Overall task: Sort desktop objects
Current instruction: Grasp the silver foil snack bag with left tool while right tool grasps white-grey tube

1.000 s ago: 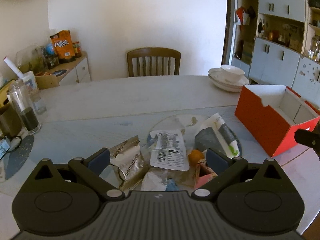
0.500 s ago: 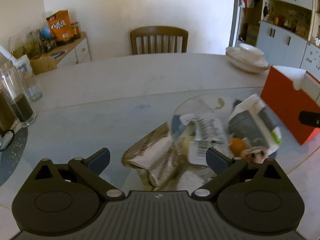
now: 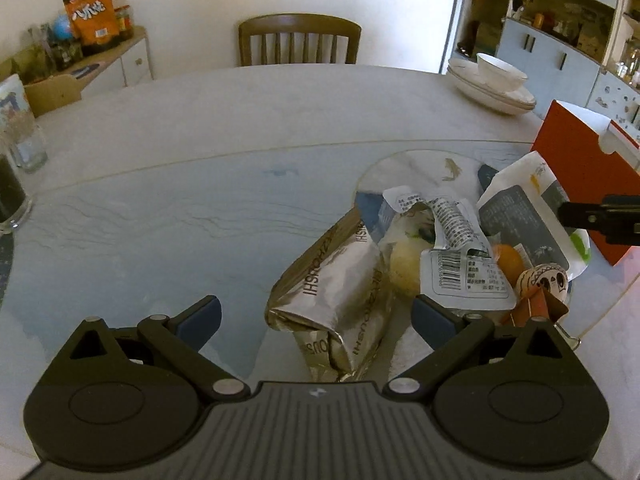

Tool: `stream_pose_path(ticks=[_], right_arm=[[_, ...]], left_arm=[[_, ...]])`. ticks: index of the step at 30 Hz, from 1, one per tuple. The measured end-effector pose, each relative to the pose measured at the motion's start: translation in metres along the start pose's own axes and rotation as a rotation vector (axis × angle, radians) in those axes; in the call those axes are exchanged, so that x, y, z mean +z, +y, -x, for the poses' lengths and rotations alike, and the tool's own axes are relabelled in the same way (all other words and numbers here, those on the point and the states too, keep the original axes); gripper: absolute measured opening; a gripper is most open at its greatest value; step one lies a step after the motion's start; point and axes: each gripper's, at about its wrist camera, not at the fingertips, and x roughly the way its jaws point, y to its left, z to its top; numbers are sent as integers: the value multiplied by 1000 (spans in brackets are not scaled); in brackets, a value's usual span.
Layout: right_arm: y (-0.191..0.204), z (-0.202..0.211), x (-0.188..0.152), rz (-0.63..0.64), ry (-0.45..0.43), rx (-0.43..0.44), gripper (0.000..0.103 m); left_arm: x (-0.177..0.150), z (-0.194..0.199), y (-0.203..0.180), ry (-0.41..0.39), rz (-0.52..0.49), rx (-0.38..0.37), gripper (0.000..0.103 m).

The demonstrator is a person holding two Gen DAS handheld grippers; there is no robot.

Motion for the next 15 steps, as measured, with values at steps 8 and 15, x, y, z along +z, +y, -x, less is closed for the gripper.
stream_pose_path(ticks=[8,15], right_arm=[[4,-19,0,-19,66,9,85],[7,-27,1,-29,95,21,83]], left_arm=[[0,-5,8,8,15,-73,86],[0,-5,11,18,25,-128,65]])
